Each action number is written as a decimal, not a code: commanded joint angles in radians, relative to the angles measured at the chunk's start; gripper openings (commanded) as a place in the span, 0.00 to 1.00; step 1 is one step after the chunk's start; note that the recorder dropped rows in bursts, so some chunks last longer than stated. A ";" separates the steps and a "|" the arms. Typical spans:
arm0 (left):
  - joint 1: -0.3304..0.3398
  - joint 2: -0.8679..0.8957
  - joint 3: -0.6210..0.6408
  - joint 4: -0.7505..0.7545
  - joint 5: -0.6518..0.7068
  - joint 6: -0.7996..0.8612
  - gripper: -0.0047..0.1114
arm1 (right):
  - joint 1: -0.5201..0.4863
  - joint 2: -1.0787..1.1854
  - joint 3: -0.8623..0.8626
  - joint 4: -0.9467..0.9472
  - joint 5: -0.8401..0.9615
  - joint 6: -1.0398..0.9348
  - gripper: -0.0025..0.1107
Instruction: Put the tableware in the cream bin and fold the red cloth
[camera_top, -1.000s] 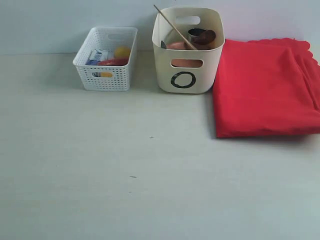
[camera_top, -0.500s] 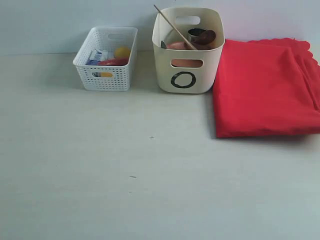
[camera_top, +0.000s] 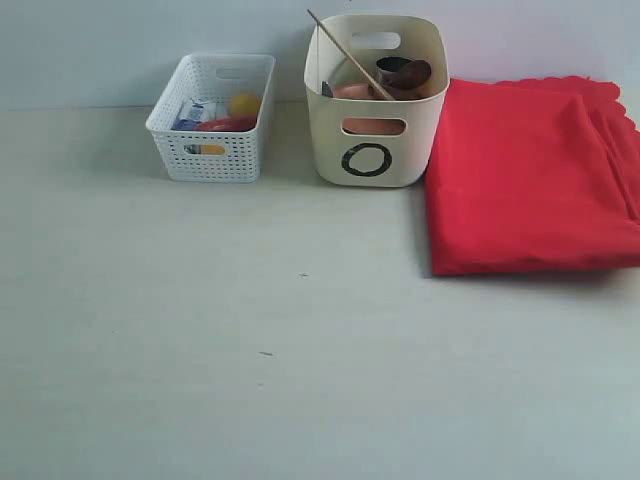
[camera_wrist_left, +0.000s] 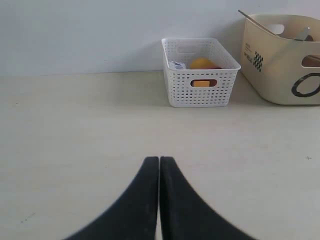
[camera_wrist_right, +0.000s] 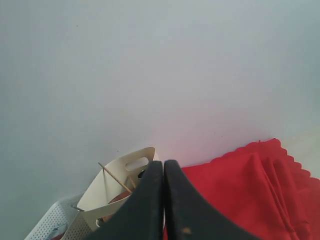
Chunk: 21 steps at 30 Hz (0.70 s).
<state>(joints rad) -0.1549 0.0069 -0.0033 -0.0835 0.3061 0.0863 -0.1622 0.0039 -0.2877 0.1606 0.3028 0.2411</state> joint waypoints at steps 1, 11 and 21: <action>0.003 -0.007 0.003 -0.002 -0.001 -0.010 0.06 | -0.001 -0.004 0.004 -0.003 0.002 -0.005 0.02; 0.003 -0.007 0.003 -0.002 -0.001 -0.010 0.06 | -0.001 -0.004 0.004 -0.003 0.002 -0.005 0.02; 0.003 -0.007 0.003 -0.002 -0.001 -0.010 0.06 | 0.042 -0.004 0.067 -0.008 -0.075 0.041 0.02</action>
<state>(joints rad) -0.1549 0.0069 -0.0033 -0.0835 0.3061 0.0863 -0.1524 0.0039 -0.2632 0.1606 0.2770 0.2691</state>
